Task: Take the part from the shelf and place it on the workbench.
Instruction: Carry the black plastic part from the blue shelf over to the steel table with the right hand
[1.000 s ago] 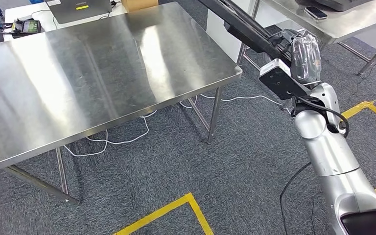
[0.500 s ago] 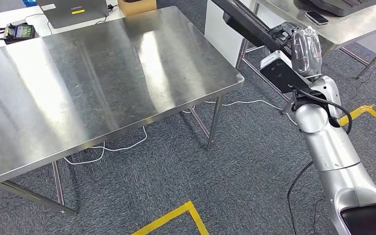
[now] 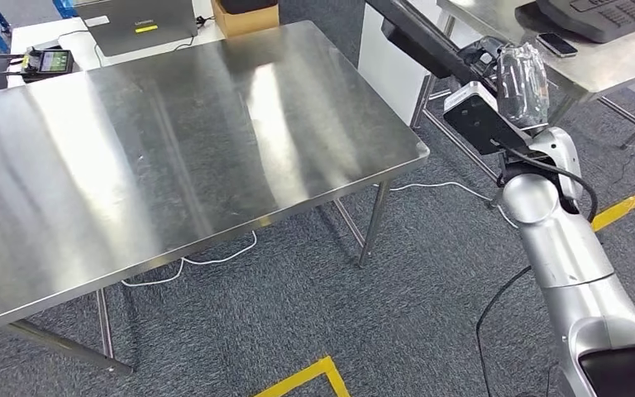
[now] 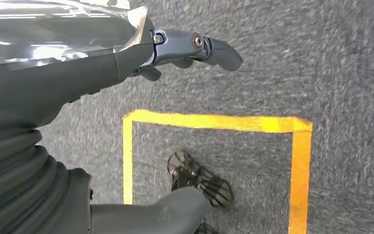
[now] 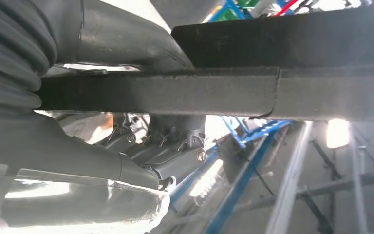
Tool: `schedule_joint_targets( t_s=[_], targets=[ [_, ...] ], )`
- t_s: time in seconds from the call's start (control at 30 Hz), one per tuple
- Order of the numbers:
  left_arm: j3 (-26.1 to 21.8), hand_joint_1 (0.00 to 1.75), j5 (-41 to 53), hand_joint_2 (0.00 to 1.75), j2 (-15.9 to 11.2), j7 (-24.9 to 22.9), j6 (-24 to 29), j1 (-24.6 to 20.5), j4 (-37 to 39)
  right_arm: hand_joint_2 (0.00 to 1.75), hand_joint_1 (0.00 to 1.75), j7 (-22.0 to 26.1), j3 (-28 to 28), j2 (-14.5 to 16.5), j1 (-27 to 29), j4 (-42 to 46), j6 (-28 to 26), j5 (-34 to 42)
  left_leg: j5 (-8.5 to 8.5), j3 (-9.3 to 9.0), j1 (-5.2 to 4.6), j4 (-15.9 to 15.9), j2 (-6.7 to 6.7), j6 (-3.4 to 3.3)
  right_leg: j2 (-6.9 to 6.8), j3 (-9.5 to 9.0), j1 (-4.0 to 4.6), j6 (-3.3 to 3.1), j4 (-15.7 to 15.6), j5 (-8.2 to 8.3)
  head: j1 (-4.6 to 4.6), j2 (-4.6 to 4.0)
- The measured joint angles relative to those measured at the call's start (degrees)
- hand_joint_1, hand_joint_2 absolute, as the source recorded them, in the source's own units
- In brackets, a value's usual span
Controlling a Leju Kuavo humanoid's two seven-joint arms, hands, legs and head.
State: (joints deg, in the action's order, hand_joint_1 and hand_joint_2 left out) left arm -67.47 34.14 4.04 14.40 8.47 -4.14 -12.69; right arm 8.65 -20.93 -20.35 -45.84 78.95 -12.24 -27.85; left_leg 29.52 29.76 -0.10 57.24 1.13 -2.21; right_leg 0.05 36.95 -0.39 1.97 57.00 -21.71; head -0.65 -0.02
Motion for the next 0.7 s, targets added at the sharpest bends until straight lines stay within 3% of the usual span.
schedule_joint_targets(
  t_s=[0.1,0.13,0.2,0.23,0.27,0.3,0.37,0.4,0.43,0.53,0.6,0.63,0.7],
  targets=[
    [0.0,0.0,0.1,1.75,0.0,0.0,0.0,-0.1,0.0,1.75,1.75,-0.2,0.0,0.0,-0.1,0.0,0.0,-0.1,1.69,0.56,0.35,2.0,-0.31,0.9,0.05,-0.78,-0.77,-1.21,-0.3,-0.63,-0.19,0.0],
    [0.0,0.0,0.1,1.75,0.0,0.1,0.0,-0.1,0.0,1.75,1.75,-0.2,0.0,0.0,-0.1,0.0,0.0,-0.1,3.09,2.01,0.5,5.0,-0.46,1.24,0.06,-1.19,-0.94,-1.66,-0.4,-0.9,-0.28,0.0],
    [0.0,0.0,0.2,1.75,0.0,0.1,0.0,0.0,0.0,1.75,1.75,-0.2,-0.1,0.0,-0.1,0.0,0.0,-0.1,6.08,6.89,0.71,13.2,-0.64,1.84,0.07,-1.82,-0.88,-2.24,-0.4,-1.57,-0.43,0.0],
    [0.0,0.0,0.2,1.75,0.0,0.2,0.0,0.0,0.0,1.75,1.75,-0.3,-0.2,0.1,0.1,0.0,0.0,-0.1,6.59,9.27,0.83,16.4,-0.67,2.05,0.1,-2.15,-0.86,-2.29,-0.4,-1.9,-0.41,0.0],
    [0.0,0.0,0.2,1.75,0.0,0.3,0.0,0.0,0.0,1.75,1.75,-0.3,-0.3,0.1,0.2,0.0,0.0,-0.1,5.8,10.75,0.95,17.5,-0.7,2.2,0.15,-2.57,-0.87,-2.23,-0.4,-2.29,-0.42,0.0],
    [0.0,0.0,0.2,1.75,0.0,0.3,0.0,0.0,0.0,1.75,1.75,-0.3,-0.4,0.1,0.4,0.0,0.0,-0.1,3.66,11.1,1.07,16.2,-0.77,2.29,0.19,-3.15,-0.89,-2.08,-0.4,-2.72,-0.41,0.0],
    [0.0,0.0,0.2,1.75,0.0,0.4,0.0,0.0,0.0,1.75,1.75,-0.3,-0.4,0.1,0.6,0.0,-0.1,-0.2,-2.38,9.03,1.28,8.7,-0.92,2.2,0.25,-4.44,-0.93,-1.68,-0.4,-3.7,-0.42,0.0],
    [0.0,0.0,0.2,1.75,0.0,0.5,0.0,0.0,0.0,1.75,1.75,-0.3,-0.4,0.2,0.5,-0.1,-0.1,-0.2,-4.38,7.64,1.22,5.0,-0.97,2.04,0.29,-4.9,-0.77,-1.37,-0.4,-4.15,-0.4,0.0],
    [0.0,0.0,0.2,1.75,0.0,0.5,0.0,0.0,0.0,1.75,1.75,-0.3,-0.4,0.2,0.4,-0.1,-0.1,-0.2,-5.29,6.63,1.1,2.5,-1.0,1.76,0.34,-5.08,-0.64,-1.06,-0.4,-4.47,-0.41,0.0],
    [0.0,0.0,0.2,1.75,0.0,0.5,0.0,0.0,0.0,1.75,1.75,-0.3,-0.4,0.3,0.3,-0.2,-0.1,-0.3,-4.73,5.58,0.69,0.9,-0.98,0.6,0.38,-5.01,-0.33,-0.06,-0.5,-4.92,-0.39,0.0],
    [0.0,0.0,0.2,1.75,0.0,0.5,0.0,0.0,0.0,1.75,1.75,-0.3,-0.4,0.3,0.3,-0.2,-0.2,-0.4,-4.68,4.72,0.7,0.2,-0.92,-0.29,0.22,-4.29,-0.3,0.37,1.1,-5.75,-0.37,0.0],
    [0.0,0.0,0.2,1.75,0.0,0.5,0.0,-0.1,0.0,1.75,1.75,-0.3,-0.4,0.3,0.2,-0.2,-0.2,-0.4,-4.61,4.2,0.75,-0.1,-0.91,-0.74,0.16,-2.97,-0.28,0.35,3.7,-6.67,-0.3,0.0],
    [0.0,0.0,0.1,1.75,0.0,0.6,0.0,-0.1,0.0,1.75,1.75,-0.3,-0.4,0.3,0.3,-0.3,-0.2,-0.4,-4.15,3.53,0.65,-0.3,-0.89,-1.36,0.12,1.7,-0.38,0.11,11.8,-8.98,-0.21,0.0]
  ],
)
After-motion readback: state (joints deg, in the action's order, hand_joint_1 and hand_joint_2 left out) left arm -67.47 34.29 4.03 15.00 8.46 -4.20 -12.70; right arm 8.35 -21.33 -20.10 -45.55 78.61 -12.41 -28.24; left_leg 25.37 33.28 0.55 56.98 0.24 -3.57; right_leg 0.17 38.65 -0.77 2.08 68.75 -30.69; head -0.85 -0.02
